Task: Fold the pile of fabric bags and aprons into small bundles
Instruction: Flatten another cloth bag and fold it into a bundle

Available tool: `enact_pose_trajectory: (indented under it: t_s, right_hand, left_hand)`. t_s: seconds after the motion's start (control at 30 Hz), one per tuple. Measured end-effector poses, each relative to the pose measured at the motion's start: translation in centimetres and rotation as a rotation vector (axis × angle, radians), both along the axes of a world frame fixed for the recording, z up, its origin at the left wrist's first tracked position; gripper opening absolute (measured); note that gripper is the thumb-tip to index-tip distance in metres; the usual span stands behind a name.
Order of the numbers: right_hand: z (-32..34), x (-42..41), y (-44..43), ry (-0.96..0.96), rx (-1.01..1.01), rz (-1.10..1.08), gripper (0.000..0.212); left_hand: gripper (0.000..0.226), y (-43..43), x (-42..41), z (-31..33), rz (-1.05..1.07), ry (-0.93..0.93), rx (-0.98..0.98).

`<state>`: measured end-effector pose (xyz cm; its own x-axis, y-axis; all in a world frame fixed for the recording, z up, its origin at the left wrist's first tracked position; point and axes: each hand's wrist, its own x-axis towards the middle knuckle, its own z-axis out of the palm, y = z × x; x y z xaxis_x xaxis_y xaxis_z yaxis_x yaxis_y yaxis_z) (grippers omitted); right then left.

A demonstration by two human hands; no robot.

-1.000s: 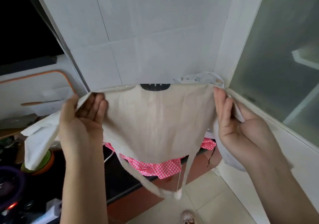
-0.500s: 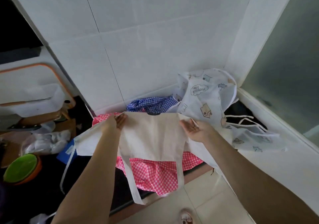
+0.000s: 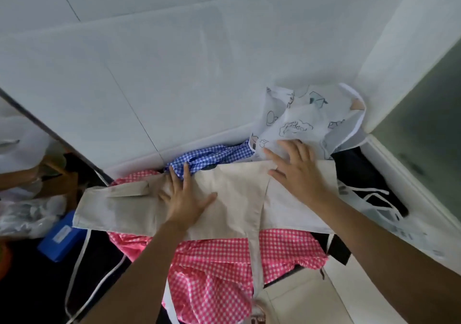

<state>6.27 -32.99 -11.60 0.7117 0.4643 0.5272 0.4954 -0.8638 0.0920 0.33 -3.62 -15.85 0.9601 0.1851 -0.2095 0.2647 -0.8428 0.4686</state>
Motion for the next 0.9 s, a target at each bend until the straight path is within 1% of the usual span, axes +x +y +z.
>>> enact_pose_trajectory:
  t_s: [0.03, 0.07, 0.1, 0.17, 0.23, 0.3, 0.37, 0.43, 0.5, 0.57, 0.6, 0.63, 0.67, 0.7, 0.77, 0.87, 0.9]
  right_hand:
    - [-0.2, 0.4, -0.5, -0.011, -0.052, 0.026, 0.053]
    - [-0.5, 0.8, -0.9, 0.03, -0.104, 0.025, 0.06]
    - [-0.9, 1.5, -1.1, 0.111, -0.136, -0.011, 0.069]
    - [-1.4, 2.5, -1.7, 0.392, -0.149, -0.189, 0.097]
    - [-2.0, 3.9, -2.7, 0.708, -0.128, -0.393, 0.12]
    - [-2.6, 5.2, -3.8, 0.931, -0.063, -0.479, 0.133]
    - [-2.6, 7.0, -4.6, 1.089, 0.082, -0.461, 0.139]
    - [-1.6, 8.9, -5.1, 1.189, 0.188, -0.42, 0.131]
    - [0.0, 10.2, -5.4, 1.251, 0.124, -0.394, 0.119]
    - [1.7, 10.6, -5.0, 1.26, -0.087, -0.394, 0.104]
    - [2.4, 10.2, -4.4, 1.212, -0.173, -0.382, 0.092]
    - [3.1, 9.6, -3.8, 1.117, -0.216, -0.348, 0.078]
    - [3.5, 8.9, -3.2, 1.021, -0.208, -0.319, 0.063]
    - [4.2, 8.0, -2.5, 0.956, -0.154, -0.29, 0.055]
    - [5.2, 6.2, -1.4, 0.913, -0.016, -0.244, 0.058]
    - [5.3, 4.8, -0.1, 0.727, 0.003, -0.165, 0.062]
    - [5.2, 4.4, 0.3, 0.699, 0.017, -0.143, 0.061]
  left_hand:
    - [0.105, -0.4, -0.4, -0.1, -0.028, -0.065, 0.022]
    - [0.097, -0.6, -0.7, -0.6, -0.065, -0.119, 0.033]
    - [0.089, -0.9, -0.9, -1.1, -0.111, -0.165, 0.06]
    - [0.078, -1.6, -1.5, -1.9, -0.222, -0.221, 0.111]
    - [0.076, -2.1, -1.5, -2.5, -0.284, -0.214, 0.165]
    - [0.081, -2.1, -1.1, -2.8, -0.227, -0.132, 0.196]
    - [0.087, -1.9, -0.4, -2.9, -0.123, -0.049, 0.194]
    - [0.091, -1.8, 0.2, -2.8, -0.077, 0.016, 0.185]
    - [0.096, -1.8, 0.6, -2.7, -0.066, 0.049, 0.178]
    - [0.1, -1.9, 0.6, -2.5, -0.065, 0.073, 0.172]
    - [0.1, -1.9, 0.6, -2.4, -0.065, 0.073, 0.177]
    - [0.099, -1.9, 0.5, -2.5, -0.063, 0.07, 0.188]
    - [0.098, -2.0, 0.4, -2.5, -0.063, 0.067, 0.201]
    - [0.095, -2.1, 0.3, -2.5, -0.067, 0.062, 0.212]
    - [0.091, -2.6, -0.2, -2.4, -0.079, 0.03, 0.205]
    - [0.089, -3.6, -0.7, -1.9, -0.094, -0.041, 0.172]
    - [0.09, -4.0, -0.8, -1.8, -0.1, -0.057, 0.164]
